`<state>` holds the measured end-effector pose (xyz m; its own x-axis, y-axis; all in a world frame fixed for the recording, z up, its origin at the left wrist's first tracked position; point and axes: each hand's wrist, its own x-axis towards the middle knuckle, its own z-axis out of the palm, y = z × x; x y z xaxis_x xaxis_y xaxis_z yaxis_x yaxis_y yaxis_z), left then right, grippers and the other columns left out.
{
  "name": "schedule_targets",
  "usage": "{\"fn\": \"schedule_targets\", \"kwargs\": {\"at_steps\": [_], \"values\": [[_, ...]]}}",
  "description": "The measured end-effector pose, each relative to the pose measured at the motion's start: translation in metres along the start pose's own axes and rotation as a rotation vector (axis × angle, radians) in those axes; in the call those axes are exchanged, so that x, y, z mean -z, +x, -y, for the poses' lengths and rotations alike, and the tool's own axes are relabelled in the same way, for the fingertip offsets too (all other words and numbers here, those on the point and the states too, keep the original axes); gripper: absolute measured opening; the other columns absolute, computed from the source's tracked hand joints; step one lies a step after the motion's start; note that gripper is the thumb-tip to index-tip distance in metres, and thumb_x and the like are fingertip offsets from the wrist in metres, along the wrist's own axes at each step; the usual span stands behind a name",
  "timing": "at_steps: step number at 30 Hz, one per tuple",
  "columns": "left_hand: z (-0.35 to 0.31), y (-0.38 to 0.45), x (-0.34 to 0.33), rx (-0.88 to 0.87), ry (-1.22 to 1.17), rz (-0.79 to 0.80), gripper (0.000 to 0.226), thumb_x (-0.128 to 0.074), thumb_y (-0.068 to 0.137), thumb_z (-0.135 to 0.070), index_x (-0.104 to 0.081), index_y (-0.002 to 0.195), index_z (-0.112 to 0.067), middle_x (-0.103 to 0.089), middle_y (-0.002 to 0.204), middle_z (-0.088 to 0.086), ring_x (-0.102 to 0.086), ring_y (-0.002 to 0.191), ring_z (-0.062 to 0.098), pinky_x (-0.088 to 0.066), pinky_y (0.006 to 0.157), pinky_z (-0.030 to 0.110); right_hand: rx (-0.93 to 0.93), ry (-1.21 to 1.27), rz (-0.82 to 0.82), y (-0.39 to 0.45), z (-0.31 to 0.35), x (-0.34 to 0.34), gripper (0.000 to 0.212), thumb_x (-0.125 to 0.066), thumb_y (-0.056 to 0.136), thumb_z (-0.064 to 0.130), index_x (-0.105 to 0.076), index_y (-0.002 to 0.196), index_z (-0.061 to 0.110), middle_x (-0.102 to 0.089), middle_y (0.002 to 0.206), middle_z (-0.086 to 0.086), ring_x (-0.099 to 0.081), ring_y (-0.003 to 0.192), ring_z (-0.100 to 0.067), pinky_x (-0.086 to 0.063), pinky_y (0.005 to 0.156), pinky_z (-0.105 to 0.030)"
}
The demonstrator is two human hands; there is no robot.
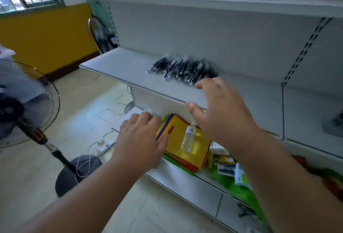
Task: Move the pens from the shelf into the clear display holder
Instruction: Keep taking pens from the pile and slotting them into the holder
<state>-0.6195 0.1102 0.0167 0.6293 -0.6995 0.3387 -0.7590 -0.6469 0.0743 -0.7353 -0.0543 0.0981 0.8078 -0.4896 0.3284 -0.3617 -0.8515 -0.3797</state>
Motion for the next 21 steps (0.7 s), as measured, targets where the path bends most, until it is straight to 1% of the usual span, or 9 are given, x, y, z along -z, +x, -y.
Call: {"fn": "schedule_targets", "kwargs": {"at_steps": [3, 6, 9, 11, 13, 15, 18, 21], "values": [[0.018, 0.031, -0.01, -0.018, -0.042, -0.002, 0.047, -0.041, 0.086, -0.054, -0.065, 0.113, -0.024, -0.063, 0.107, -0.001, -0.057, 0.101, 0.027, -0.047, 0.086, 0.043, -0.021, -0.031, 0.002, 0.022, 0.001, -0.011, 0.044, -0.051, 0.093, 0.05, -0.046, 0.131, 0.028, -0.047, 0.129, 0.004, -0.044, 0.118, -0.018, -0.038, 0.099, -0.038], [0.033, 0.06, -0.026, 0.014, -0.109, 0.0, 0.049, -0.04, 0.085, -0.056, -0.065, 0.113, -0.025, -0.063, 0.108, -0.001, -0.057, 0.104, 0.028, -0.046, 0.089, 0.044, -0.039, -0.049, 0.009, 0.052, -0.008, -0.028, 0.043, -0.051, 0.093, 0.05, -0.047, 0.13, 0.028, -0.049, 0.129, 0.004, -0.045, 0.118, -0.018, -0.04, 0.099, -0.038], [0.049, 0.088, -0.037, 0.051, -0.116, 0.044, 0.048, -0.041, 0.086, -0.054, -0.064, 0.116, -0.025, -0.063, 0.112, -0.001, -0.056, 0.108, 0.027, -0.045, 0.092, 0.045, -0.036, -0.045, 0.043, 0.098, -0.01, -0.052, 0.045, -0.052, 0.093, 0.051, -0.046, 0.131, 0.027, -0.049, 0.13, 0.001, -0.047, 0.118, -0.019, -0.042, 0.097, -0.038], [0.063, 0.106, -0.038, 0.078, -0.128, 0.041, 0.045, -0.044, 0.086, -0.053, -0.065, 0.115, -0.025, -0.063, 0.109, -0.002, -0.056, 0.108, 0.027, -0.044, 0.092, 0.043, -0.025, -0.025, 0.057, 0.132, -0.001, -0.066, 0.046, -0.052, 0.093, 0.051, -0.047, 0.13, 0.025, -0.05, 0.13, -0.002, -0.049, 0.117, -0.022, -0.044, 0.096, -0.039], [0.078, 0.122, -0.037, 0.104, -0.117, 0.018, 0.046, -0.041, 0.085, -0.054, -0.065, 0.113, -0.026, -0.063, 0.107, -0.003, -0.056, 0.107, 0.026, -0.044, 0.092, 0.042, -0.001, 0.0, 0.056, 0.161, 0.011, -0.078, 0.047, -0.054, 0.092, 0.051, -0.048, 0.129, 0.023, -0.052, 0.128, -0.003, -0.051, 0.116, -0.024, -0.046, 0.095, -0.04], [0.092, 0.142, -0.036, 0.119, -0.117, 0.027, 0.049, -0.039, 0.085, -0.056, -0.063, 0.116, -0.028, -0.062, 0.112, -0.004, -0.055, 0.112, 0.026, -0.042, 0.095, 0.043, 0.042, 0.005, 0.041, 0.187, 0.022, -0.086, 0.047, -0.055, 0.092, 0.049, -0.049, 0.128, 0.02, -0.054, 0.126, -0.006, -0.053, 0.114, -0.026, -0.047, 0.094, -0.042], [0.11, 0.167, -0.044, 0.126, -0.124, 0.092, 0.051, -0.038, 0.086, -0.058, -0.06, 0.122, -0.029, -0.06, 0.121, -0.004, -0.051, 0.117, 0.026, -0.039, 0.099, 0.043, 0.061, -0.017, 0.038, 0.213, 0.026, -0.097, 0.046, -0.057, 0.092, 0.046, -0.052, 0.127, 0.017, -0.056, 0.123, -0.008, -0.054, 0.11, -0.026, -0.047, 0.091, -0.041], [0.128, 0.192, -0.06, 0.099, -0.171, 0.084, 0.049, -0.04, 0.088, -0.058, -0.06, 0.122, -0.029, -0.06, 0.12, -0.004, -0.052, 0.115, 0.026, -0.039, 0.098, 0.043, 0.037, -0.027, 0.005, 0.23, 0.025, -0.11, 0.043, -0.059, 0.091, 0.043, -0.054, 0.124, 0.016, -0.058, 0.119, -0.007, -0.055, 0.107, -0.025, -0.047, 0.09, -0.04]]}}
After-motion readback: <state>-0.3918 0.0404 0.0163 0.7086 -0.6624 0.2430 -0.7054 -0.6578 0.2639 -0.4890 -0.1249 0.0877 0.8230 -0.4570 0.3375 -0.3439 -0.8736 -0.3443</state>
